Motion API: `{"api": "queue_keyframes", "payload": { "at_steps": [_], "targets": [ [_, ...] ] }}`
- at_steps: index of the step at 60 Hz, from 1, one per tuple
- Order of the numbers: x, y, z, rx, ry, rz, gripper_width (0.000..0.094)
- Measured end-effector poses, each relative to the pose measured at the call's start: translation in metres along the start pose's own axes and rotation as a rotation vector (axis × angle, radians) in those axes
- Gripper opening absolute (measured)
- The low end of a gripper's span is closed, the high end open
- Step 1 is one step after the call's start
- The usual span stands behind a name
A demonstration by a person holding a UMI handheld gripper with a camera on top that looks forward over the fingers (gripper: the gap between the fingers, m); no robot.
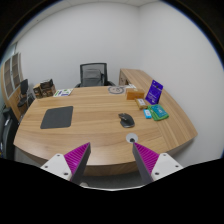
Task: Arrange mouse
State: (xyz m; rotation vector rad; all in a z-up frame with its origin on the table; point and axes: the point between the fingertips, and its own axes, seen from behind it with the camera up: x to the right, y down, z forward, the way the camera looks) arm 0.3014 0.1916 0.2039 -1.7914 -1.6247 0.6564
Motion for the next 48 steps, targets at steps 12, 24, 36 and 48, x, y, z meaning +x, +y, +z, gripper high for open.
{"api": "queue_keyframes", "payload": {
  "at_steps": [12,24,36,48],
  "targets": [
    [0.049,0.011,0.017,0.004,0.022,-0.015,0.086],
    [0.084,0.013,0.039,0.018,0.019,-0.036,0.0859],
    [0.105,0.015,0.081,0.022,-0.008,-0.063,0.086],
    [0.113,0.011,0.132,0.011,-0.023,-0.079,0.0857]
  ]
}}
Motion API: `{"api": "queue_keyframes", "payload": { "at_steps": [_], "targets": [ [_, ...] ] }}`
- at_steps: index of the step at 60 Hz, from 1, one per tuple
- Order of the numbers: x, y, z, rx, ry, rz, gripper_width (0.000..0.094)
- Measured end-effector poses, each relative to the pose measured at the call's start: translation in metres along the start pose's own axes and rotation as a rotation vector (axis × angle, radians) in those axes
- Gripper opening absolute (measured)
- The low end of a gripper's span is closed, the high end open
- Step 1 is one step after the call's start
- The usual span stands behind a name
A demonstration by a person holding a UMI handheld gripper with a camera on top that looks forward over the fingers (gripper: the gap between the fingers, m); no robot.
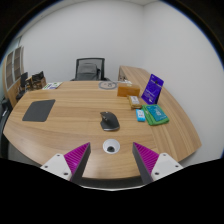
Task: Arrange mouse
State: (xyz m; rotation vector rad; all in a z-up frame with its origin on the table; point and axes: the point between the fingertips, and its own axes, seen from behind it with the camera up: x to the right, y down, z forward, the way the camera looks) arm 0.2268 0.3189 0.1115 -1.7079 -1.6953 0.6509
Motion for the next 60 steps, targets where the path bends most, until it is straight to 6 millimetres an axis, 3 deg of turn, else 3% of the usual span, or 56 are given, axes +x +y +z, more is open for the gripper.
{"api": "queue_keyframes", "payload": {
  "at_steps": [22,34,48,60],
  "targets": [
    [0.004,-0.029,0.121,0.002,-0.03,-0.021,0.0862],
    [0.005,-0.043,0.174,-0.004,-0.032,-0.027,0.0859],
    [0.008,-0.041,0.221,-0.045,-0.032,-0.036,0.0859],
    [0.004,-0.055,0.242,-0.052,-0.061,0.005,0.0862]
  ]
}}
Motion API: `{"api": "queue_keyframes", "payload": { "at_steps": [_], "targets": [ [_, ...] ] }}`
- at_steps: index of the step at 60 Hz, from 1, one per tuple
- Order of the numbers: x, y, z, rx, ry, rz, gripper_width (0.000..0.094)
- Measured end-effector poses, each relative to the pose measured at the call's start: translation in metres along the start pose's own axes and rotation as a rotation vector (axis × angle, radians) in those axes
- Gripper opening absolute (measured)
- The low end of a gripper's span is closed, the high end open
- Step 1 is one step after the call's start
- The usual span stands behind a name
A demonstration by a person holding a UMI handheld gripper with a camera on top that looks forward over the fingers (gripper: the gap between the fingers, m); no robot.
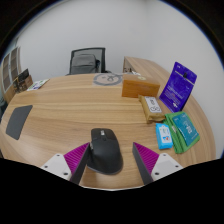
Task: Arrange mouse
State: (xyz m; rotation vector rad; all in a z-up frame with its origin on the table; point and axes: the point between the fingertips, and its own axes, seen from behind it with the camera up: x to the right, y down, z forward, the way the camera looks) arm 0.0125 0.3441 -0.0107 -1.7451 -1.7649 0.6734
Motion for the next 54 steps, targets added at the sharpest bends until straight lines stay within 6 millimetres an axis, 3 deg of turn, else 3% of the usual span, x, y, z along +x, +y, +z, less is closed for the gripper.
{"api": "queue_keyframes", "payload": {
  "at_steps": [17,24,31,34,39,50,54],
  "targets": [
    [0.004,-0.011,0.018,-0.041,-0.012,0.086,0.0862],
    [-0.001,-0.011,0.02,-0.051,-0.031,0.106,0.0811],
    [-0.008,-0.012,0.023,-0.065,-0.059,0.123,0.0672],
    [-0.012,-0.011,0.023,-0.072,-0.068,0.125,0.0555],
    [-0.011,-0.01,0.022,-0.093,-0.049,0.124,0.0503],
    [-0.012,-0.012,0.018,-0.107,-0.034,0.104,0.0292],
    [-0.014,-0.012,0.018,-0.094,-0.028,0.102,0.0268]
  ]
}}
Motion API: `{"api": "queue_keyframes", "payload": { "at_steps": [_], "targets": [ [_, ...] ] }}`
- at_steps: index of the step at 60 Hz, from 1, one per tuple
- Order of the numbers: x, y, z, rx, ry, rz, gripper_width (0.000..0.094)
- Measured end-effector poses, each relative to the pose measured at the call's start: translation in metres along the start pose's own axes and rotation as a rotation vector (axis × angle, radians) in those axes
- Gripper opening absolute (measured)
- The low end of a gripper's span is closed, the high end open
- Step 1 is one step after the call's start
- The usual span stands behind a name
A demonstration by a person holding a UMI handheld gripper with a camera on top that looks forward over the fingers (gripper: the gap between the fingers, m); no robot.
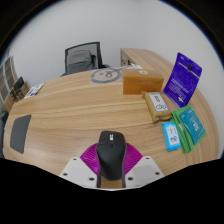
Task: Arrange mouse
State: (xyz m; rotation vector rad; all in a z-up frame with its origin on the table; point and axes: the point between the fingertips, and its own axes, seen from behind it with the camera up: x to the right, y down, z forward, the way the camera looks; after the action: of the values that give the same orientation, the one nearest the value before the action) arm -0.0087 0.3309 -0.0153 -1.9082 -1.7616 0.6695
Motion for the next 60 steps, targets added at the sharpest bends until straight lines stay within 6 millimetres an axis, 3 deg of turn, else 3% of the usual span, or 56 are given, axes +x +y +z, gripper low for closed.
{"api": "queue_keyframes", "payload": {
  "at_steps": [10,18,25,33,41,50,55,60],
  "targets": [
    [0.001,0.006,-0.005,0.013,0.031,0.037,0.0266],
    [-0.001,0.005,-0.024,0.005,0.061,0.032,0.0267],
    [-0.017,-0.017,-0.053,0.036,0.057,0.036,0.0267],
    [-0.056,-0.059,-0.089,0.08,0.049,0.002,0.0268],
    [-0.125,-0.103,-0.124,0.126,0.01,-0.035,0.0268],
    [-0.239,-0.139,-0.152,0.168,-0.085,-0.092,0.0267],
    [-0.309,-0.144,-0.152,0.17,-0.14,-0.128,0.0267],
    [-0.373,-0.135,-0.137,0.151,-0.19,-0.158,0.0267]
  ]
}}
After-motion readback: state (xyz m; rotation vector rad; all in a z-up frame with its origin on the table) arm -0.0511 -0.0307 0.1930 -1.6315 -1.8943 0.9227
